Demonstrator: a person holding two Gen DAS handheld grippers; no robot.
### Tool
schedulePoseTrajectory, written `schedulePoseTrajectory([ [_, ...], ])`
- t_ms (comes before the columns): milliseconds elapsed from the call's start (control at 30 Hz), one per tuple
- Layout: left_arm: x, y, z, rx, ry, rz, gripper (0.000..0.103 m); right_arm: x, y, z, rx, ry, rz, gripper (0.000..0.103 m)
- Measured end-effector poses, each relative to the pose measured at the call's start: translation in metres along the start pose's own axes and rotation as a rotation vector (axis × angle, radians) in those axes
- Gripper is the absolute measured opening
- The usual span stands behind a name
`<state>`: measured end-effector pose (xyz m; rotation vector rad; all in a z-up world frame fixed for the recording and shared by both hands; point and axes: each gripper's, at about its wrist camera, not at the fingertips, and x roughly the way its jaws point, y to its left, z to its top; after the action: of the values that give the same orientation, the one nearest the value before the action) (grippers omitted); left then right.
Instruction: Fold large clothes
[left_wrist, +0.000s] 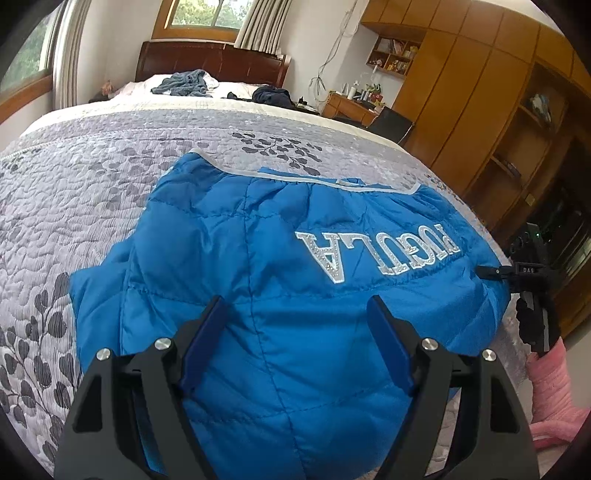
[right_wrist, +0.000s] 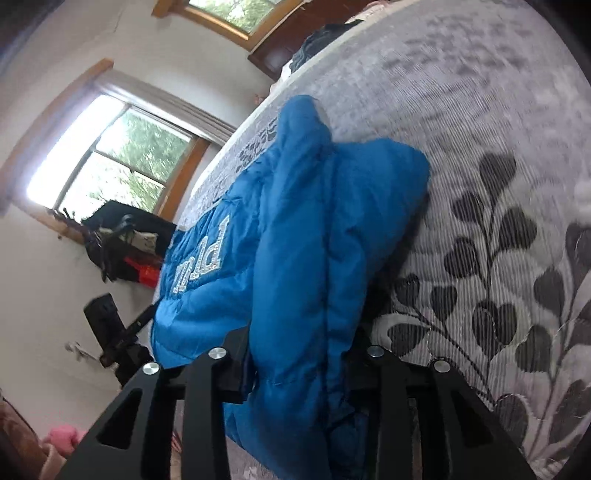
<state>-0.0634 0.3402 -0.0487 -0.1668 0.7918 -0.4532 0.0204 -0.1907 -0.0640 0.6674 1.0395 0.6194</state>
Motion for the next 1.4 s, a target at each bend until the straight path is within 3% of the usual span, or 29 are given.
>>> schedulePoseTrajectory([
  [200,0.005,-0.008,-0.003,0.041,-0.017,0.024,0.082,-0.007,0.003,-0.001,0.034,-0.035,0.001,0.034],
  [300,0.006,-0.008,-0.002,0.044,-0.018,0.025,0.083,-0.017,0.025,0.007,0.013,-0.052,-0.025,0.03],
  [600,-0.005,0.001,0.002,-0.008,-0.016,-0.027,0.083,-0.016,0.192,0.029,-0.314,-0.047,-0.157,0.029],
  [700,-0.026,0.01,0.006,-0.045,-0.042,-0.084,0.081,0.008,0.248,0.027,-0.431,-0.003,-0.216,0.029],
  [900,-0.077,0.036,0.008,-0.076,-0.136,-0.078,0.081,0.076,0.33,0.009,-0.645,0.126,-0.296,0.028],
  [1033,-0.089,0.055,0.004,-0.144,-0.14,-0.123,0.081,0.118,0.35,-0.007,-0.719,0.212,-0.331,0.028],
  [1400,-0.099,0.084,0.0,-0.24,-0.143,-0.229,0.081,0.206,0.341,-0.045,-0.752,0.401,-0.328,0.031],
])
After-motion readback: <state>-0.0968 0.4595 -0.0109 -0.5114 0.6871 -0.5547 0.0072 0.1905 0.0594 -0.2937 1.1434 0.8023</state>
